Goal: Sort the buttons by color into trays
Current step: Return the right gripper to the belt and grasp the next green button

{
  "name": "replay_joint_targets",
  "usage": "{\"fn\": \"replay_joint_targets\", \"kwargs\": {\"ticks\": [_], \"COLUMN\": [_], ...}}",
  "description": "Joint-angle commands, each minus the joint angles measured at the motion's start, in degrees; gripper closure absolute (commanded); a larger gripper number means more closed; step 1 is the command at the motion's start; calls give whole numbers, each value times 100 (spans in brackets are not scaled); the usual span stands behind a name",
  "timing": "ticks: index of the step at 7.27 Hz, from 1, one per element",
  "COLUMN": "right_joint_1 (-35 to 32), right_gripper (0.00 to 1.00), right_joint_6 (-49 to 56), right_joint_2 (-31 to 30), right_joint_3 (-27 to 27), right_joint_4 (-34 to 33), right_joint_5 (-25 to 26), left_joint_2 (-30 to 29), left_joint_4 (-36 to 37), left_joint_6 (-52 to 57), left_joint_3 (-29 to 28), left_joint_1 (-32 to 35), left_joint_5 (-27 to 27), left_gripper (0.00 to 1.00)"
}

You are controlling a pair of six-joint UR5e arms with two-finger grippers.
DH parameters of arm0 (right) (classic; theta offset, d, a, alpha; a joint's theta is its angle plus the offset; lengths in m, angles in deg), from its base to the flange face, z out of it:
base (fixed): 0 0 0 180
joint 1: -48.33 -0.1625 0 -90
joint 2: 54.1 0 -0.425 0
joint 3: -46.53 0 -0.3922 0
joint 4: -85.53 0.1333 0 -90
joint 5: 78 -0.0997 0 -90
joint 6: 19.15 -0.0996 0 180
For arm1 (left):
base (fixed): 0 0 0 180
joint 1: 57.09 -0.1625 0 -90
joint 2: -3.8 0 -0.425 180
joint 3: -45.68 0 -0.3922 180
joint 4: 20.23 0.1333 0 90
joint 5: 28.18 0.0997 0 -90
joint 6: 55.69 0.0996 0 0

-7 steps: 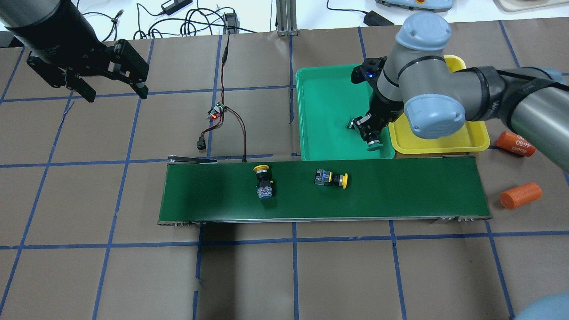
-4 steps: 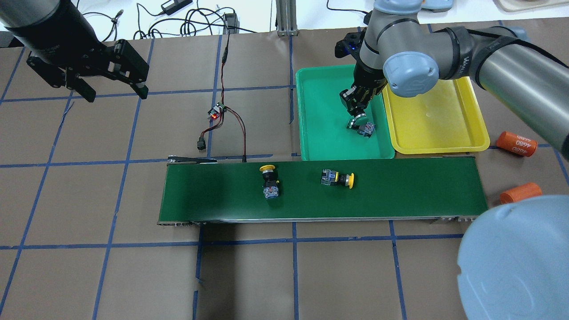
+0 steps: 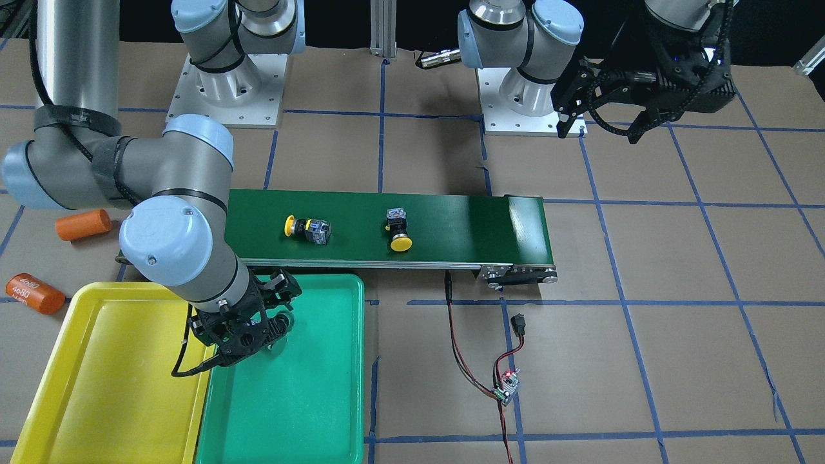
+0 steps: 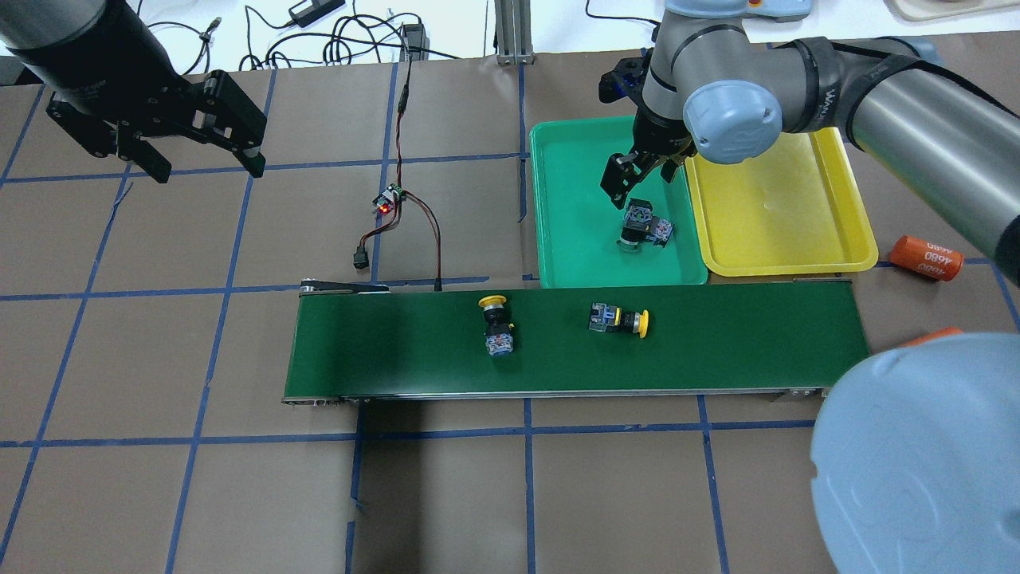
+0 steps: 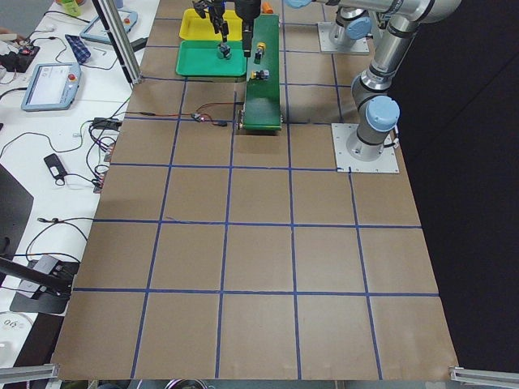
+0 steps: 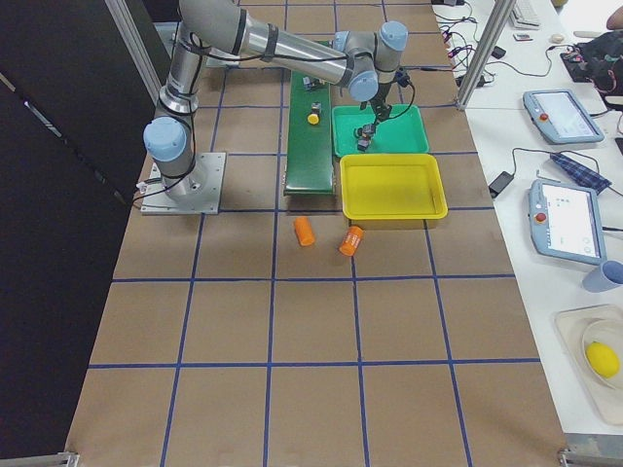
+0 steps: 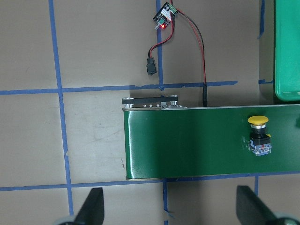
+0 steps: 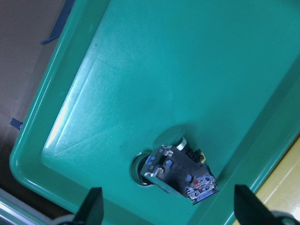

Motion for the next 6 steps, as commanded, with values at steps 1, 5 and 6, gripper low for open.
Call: {"fn": "replay_joint_targets", "kwargs": {"ticks": [1,5,6], "right_joint_1": [55,669,906], "right_gripper": [0,0,0], "right_joint_6": [505,3067,3989], "right_joint_2": [-416,-1919,-2148], "right_joint_3": [222,1732,2049], "right_joint_4": [362,207,188], "right_joint_5": [10,10,10], "left_joint_2": [1,1,1], "left_joint_4": [9,0,0], "left_joint_6": [1,1,1], "left_joint_3": [0,0,0], "left_joint_1": [0,0,9], "left_joint_5": [-2,-2,-2], "left_gripper": [0,0,0]}}
